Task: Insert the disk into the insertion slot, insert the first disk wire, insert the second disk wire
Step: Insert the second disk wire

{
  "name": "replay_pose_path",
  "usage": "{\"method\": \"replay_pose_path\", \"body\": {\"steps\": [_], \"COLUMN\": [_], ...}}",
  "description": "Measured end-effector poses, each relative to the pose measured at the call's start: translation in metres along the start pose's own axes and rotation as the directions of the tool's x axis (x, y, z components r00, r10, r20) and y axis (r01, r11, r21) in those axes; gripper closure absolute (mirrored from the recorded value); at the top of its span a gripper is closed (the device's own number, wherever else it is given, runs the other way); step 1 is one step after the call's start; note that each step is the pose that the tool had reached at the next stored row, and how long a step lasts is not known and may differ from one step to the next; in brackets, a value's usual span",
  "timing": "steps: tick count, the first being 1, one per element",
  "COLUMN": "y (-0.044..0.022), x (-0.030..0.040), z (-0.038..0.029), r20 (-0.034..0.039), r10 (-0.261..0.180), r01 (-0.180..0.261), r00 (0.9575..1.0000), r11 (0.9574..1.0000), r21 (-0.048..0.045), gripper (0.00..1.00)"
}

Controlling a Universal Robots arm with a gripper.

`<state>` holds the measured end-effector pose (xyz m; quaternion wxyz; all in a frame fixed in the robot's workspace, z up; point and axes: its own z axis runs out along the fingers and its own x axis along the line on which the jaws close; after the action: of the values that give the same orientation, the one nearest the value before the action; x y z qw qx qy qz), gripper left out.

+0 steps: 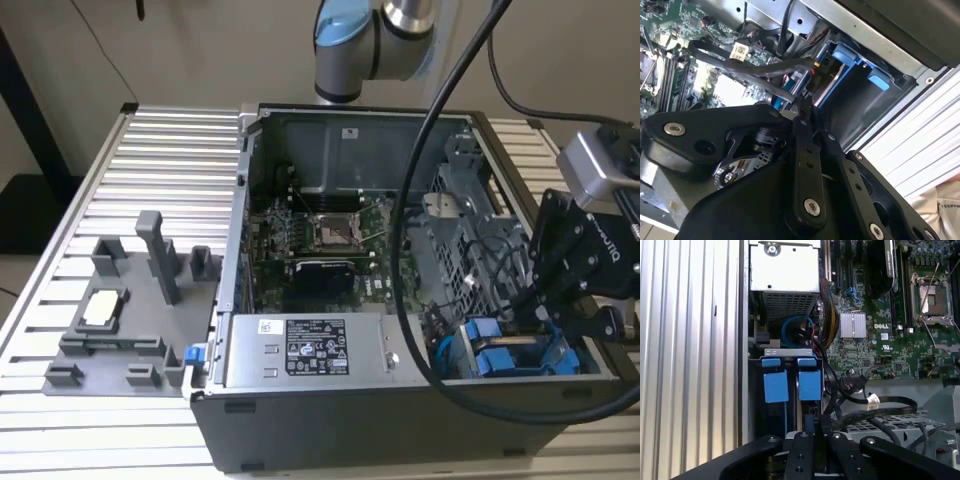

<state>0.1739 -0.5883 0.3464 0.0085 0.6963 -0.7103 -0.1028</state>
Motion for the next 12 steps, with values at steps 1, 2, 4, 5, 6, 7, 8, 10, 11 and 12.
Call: {"method": "replay_pose_path", "body": {"steps": [1, 2, 4, 5, 6, 7, 8, 10, 11, 12], "y": [-0.0002, -0.0002, -0.0004, -0.0006, -0.0007, -0.0008, -0.0009, -0.0014, -0.0018, -0.0023], "x": [0.0, 0.0001, 0.0002, 0.0002, 0.0002, 0.0007, 0.001, 0.002, 0.0027, 0.0031], "z": [0.0006, 0.001, 0.0017, 0.002, 0.002, 0.0021, 0.0024, 0.0028, 0.0031, 0.0034], "r20": [0.0056, 0.0112, 0.021, 0.0243, 0.0244, 0.0244, 0.0246, 0.0246, 0.0249, 0.0251], "r10": [-0.001, -0.002, -0.004, -0.005, -0.005, -0.005, -0.005, -0.005, -0.005, -0.005], "r01": [0.001, 0.002, 0.004, 0.005, 0.005, 0.005, 0.005, 0.005, 0.005, 0.005], "r00": [1.0, 0.9999, 0.9998, 0.9997, 0.9997, 0.9997, 0.9997, 0.9997, 0.9997, 0.9997], "r11": [1.0, 1.0, 1.0, 1.0, 1.0, 1.0, 1.0, 1.0, 1.0, 1.0], "r21": [0.0012, 0.0031, 0.007, 0.0082, 0.0082, 0.0083, 0.0083, 0.0083, 0.0083, 0.0083], "gripper": [0.84, 0.84, 0.84, 0.84, 0.84, 0.84, 0.84, 0.84, 0.84, 0.84]}}
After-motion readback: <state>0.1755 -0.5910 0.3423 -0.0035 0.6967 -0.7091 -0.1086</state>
